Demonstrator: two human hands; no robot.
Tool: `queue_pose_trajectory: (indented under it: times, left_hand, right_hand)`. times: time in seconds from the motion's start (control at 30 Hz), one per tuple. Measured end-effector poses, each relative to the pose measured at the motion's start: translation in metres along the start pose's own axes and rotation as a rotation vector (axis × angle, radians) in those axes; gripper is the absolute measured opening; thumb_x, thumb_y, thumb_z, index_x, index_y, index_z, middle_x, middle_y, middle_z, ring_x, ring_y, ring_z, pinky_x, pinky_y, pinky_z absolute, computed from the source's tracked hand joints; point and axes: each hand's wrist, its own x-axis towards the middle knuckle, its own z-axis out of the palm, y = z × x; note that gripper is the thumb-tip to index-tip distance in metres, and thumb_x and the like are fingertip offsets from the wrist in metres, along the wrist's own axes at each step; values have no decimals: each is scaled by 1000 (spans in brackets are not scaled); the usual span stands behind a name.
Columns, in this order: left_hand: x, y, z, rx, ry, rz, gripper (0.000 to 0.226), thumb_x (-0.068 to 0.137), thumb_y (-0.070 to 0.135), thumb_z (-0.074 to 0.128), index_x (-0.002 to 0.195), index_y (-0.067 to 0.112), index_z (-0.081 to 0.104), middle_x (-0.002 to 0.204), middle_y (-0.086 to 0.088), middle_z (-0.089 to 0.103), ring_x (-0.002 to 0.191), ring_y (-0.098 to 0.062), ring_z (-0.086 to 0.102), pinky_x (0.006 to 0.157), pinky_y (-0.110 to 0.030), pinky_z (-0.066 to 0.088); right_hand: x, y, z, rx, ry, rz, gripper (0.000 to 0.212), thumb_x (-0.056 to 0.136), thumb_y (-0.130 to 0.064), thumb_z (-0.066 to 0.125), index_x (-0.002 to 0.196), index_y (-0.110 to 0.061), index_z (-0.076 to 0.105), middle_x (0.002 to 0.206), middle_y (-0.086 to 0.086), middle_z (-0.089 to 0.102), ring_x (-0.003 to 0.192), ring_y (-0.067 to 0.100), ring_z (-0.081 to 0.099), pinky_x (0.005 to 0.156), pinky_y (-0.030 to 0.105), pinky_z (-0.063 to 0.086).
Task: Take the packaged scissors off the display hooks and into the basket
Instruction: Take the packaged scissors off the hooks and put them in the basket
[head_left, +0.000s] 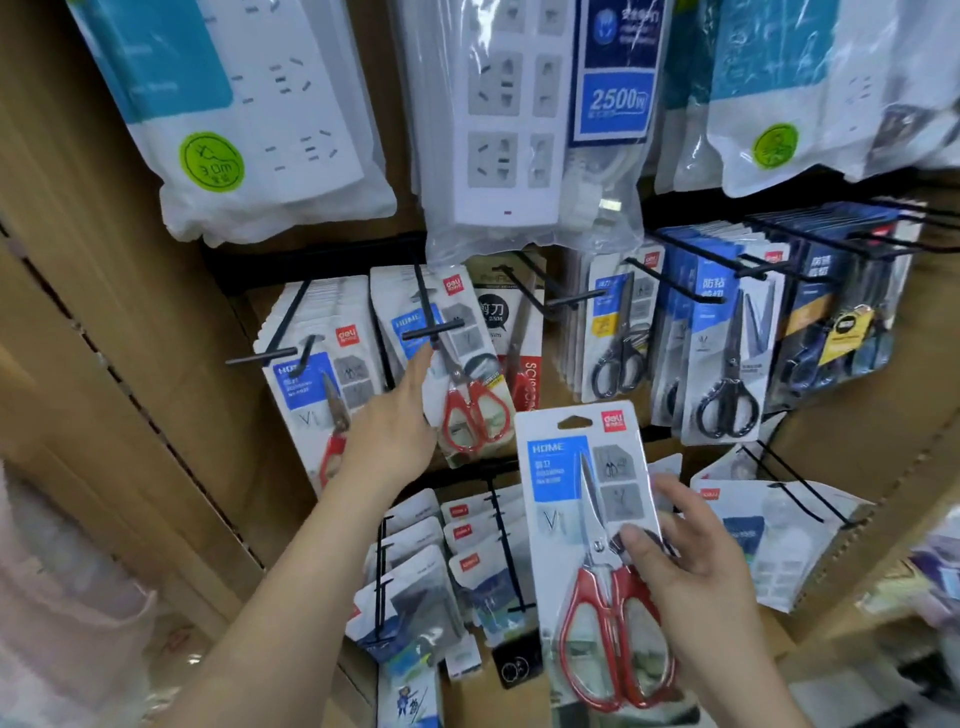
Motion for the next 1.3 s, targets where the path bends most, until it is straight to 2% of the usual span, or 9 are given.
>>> queue_pose_trajectory:
  times: [0.07, 0.13, 0.2, 0.3, 0.57, 0.8, 1.0, 1.17, 1.3]
  left_hand:
    - [-13, -2, 0, -92, 43, 12, 58, 100, 12, 42, 153, 32, 28, 76, 2, 60, 63, -20, 57, 55, -34, 45]
    - [-35, 7, -3, -514, 19, -21, 32, 104, 19, 42, 128, 29, 61, 83, 1, 72, 74, -22, 68, 71, -42, 57]
    - [-58, 27, -13, -1001, -99, -86, 31, 105, 25, 42, 102, 30, 72, 86, -1, 76, 82, -21, 72, 75, -39, 61]
    - [-76, 39, -25, -1247, -124, -101, 40, 100, 39, 42, 80, 40, 77, 88, -4, 77, 82, -16, 73, 71, -31, 60]
    - [-85, 27, -27, -1326, -15, -155, 8, 85, 18, 66, 92, 21, 69, 85, 2, 78, 81, -12, 75, 59, -26, 61]
    - [-70, 19, -38, -1195, 216, -129, 10, 92, 22, 63, 101, 23, 67, 90, 10, 76, 89, -9, 73, 59, -30, 62]
    - [-54, 20, -50, -1171, 313, -97, 9, 94, 22, 63, 93, 30, 63, 91, 3, 74, 87, -14, 73, 68, -40, 61]
    - [-30, 16, -46, -1088, 326, -131, 9, 97, 25, 61, 95, 34, 60, 88, 7, 71, 77, -7, 71, 54, -25, 57]
    - [-17, 16, -42, -1031, 319, -129, 5, 99, 20, 57, 102, 24, 59, 83, 2, 66, 62, 5, 64, 48, -14, 48]
  right_hand:
    - [-1, -3, 1, 30, -3, 11, 31, 90, 2, 64, 106, -24, 69, 93, -4, 78, 85, 15, 75, 72, 34, 57]
    - [-2, -5, 2, 65, -16, 19, 21, 88, -1, 67, 100, -17, 71, 88, 2, 78, 80, 18, 75, 63, 28, 57]
    - [-4, -8, 6, 74, -36, -1, 13, 86, -3, 68, 90, -14, 73, 79, 5, 77, 70, 16, 74, 56, 21, 55]
    - [-6, -10, 11, 82, -76, -15, 8, 80, -17, 71, 73, -17, 74, 69, 7, 74, 61, 15, 71, 56, 23, 53]
    - [-10, -9, 23, 12, -223, -91, 30, 83, -33, 59, 58, -17, 64, 47, 0, 52, 46, 1, 49, 48, 11, 39]
    - [-3, 3, 20, -172, -555, 227, 45, 96, -47, 40, 105, -18, 73, 98, 1, 78, 95, 16, 74, 85, 32, 58]
    - [-2, 2, 30, -107, -462, 281, 35, 94, -43, 49, 94, -19, 74, 82, 12, 76, 63, 26, 70, 57, 32, 57]
    - [4, 10, 38, -21, -356, 268, 31, 95, -32, 54, 87, -14, 78, 73, 22, 72, 61, 27, 65, 71, 45, 54]
    - [2, 15, 42, -4, -313, 259, 25, 97, -17, 55, 90, -3, 75, 68, 19, 71, 55, 20, 65, 58, 33, 55]
